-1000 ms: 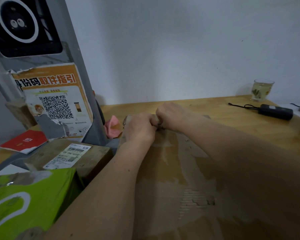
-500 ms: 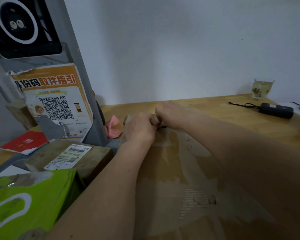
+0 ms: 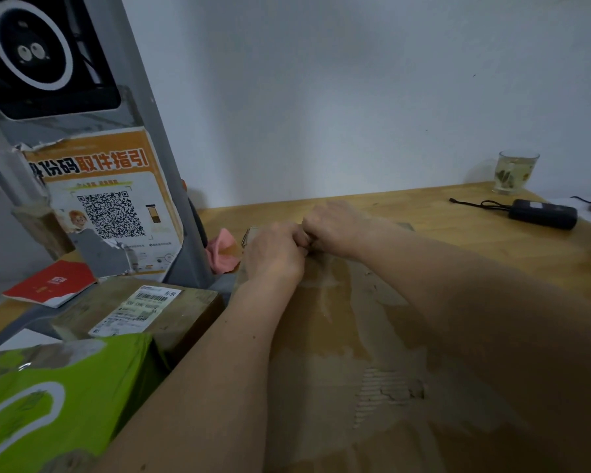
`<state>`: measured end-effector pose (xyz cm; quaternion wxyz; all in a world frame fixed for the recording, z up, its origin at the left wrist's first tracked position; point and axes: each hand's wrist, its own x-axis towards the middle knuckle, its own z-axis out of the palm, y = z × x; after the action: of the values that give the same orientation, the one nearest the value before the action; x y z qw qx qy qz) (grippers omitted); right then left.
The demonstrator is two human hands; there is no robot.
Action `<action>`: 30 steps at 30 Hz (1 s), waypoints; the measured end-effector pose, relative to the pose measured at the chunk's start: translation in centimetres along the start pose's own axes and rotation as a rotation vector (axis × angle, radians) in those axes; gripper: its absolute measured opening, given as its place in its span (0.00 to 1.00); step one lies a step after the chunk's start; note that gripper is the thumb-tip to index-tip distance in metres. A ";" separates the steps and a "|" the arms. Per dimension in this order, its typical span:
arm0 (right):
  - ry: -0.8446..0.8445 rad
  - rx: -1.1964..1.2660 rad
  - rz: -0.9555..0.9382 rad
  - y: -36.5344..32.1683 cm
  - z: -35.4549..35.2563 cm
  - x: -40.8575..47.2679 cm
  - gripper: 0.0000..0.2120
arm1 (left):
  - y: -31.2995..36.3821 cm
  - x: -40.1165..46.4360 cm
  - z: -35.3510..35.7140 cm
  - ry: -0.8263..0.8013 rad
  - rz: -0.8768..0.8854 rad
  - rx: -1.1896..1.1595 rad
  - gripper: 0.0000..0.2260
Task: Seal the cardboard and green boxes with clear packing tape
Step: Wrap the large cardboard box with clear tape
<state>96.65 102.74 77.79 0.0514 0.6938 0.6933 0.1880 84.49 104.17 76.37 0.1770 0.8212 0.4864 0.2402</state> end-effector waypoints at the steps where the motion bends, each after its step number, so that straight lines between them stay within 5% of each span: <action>1: 0.009 0.010 0.007 -0.1 0.0 0.1 0.09 | -0.1 0.0 0.1 -0.002 -0.003 -0.005 0.15; 5: 0.009 0.103 0.037 0.0 0.2 0.1 0.07 | -0.2 0.1 0.2 0.005 -0.005 -0.027 0.15; 9: 0.069 0.522 0.229 1.3 0.9 -1.0 0.08 | -0.4 0.0 0.1 0.027 -0.019 -0.073 0.07; 12: 0.188 0.691 0.322 0.9 2.2 -1.7 0.07 | -0.7 0.2 0.1 0.027 -0.026 -0.121 0.12; 24: -0.291 0.628 0.466 0.0 2.6 -1.1 0.21 | -0.9 0.7 0.8 -0.005 0.016 -0.084 0.11; 27: -0.280 0.747 0.451 0.7 3.1 -1.0 0.10 | -0.9 0.8 0.8 -0.003 0.014 -0.092 0.11; 30: -0.215 0.910 0.451 1.2 3.5 -1.6 0.19 | -0.9 0.9 0.9 -0.003 0.010 -0.107 0.11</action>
<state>98.95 101.81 74.64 -0.2263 0.7935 0.5289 -0.1985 84.69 105.31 75.31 0.2201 0.8136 0.4684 0.2652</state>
